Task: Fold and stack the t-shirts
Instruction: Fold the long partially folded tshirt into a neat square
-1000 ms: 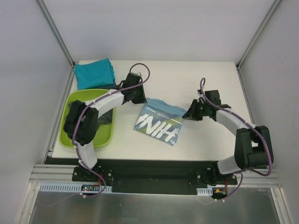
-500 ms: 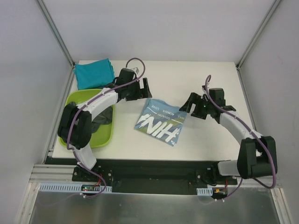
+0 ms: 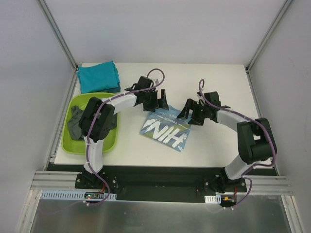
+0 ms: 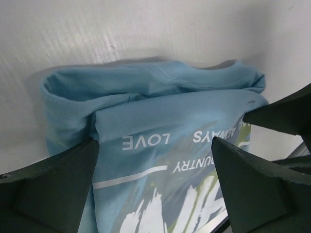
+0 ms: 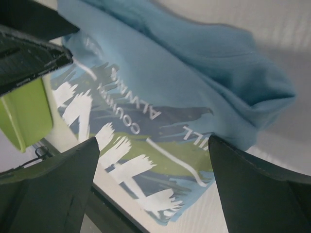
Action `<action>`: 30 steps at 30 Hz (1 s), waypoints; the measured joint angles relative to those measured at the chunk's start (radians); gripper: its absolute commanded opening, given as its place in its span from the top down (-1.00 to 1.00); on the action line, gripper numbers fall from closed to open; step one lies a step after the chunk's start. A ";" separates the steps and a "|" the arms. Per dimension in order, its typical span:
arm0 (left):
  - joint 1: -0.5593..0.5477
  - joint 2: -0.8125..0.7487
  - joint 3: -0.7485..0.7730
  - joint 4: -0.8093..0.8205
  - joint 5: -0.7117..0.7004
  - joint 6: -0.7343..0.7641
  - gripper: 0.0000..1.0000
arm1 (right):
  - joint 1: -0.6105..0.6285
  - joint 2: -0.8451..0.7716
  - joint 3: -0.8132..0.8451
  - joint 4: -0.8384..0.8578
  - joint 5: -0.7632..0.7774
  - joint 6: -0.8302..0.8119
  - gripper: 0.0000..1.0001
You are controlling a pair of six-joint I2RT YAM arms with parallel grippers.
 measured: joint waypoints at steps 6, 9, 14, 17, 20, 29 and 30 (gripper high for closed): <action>0.008 0.049 -0.013 0.018 -0.012 -0.003 -0.98 | -0.046 0.141 0.073 0.013 -0.020 0.000 -0.93; 0.009 0.031 -0.051 0.051 -0.023 -0.008 -0.98 | -0.051 0.162 0.089 0.024 -0.029 -0.002 -0.93; 0.004 -0.042 -0.158 0.091 -0.059 -0.020 -0.98 | -0.052 0.162 0.087 0.034 -0.032 -0.008 -0.93; -0.014 -0.093 -0.207 0.060 -0.105 -0.019 -0.98 | -0.051 0.147 0.079 0.033 -0.025 -0.012 -0.93; -0.026 -0.127 -0.222 0.021 -0.137 -0.017 -0.98 | -0.051 0.103 0.075 -0.011 0.003 -0.023 -0.93; -0.051 -0.355 -0.280 -0.033 -0.300 0.008 -0.98 | -0.052 -0.385 0.001 -0.159 0.246 -0.041 -0.93; -0.051 -0.374 -0.288 -0.037 -0.318 0.011 -0.98 | -0.052 -0.465 -0.027 -0.172 0.282 -0.042 -0.93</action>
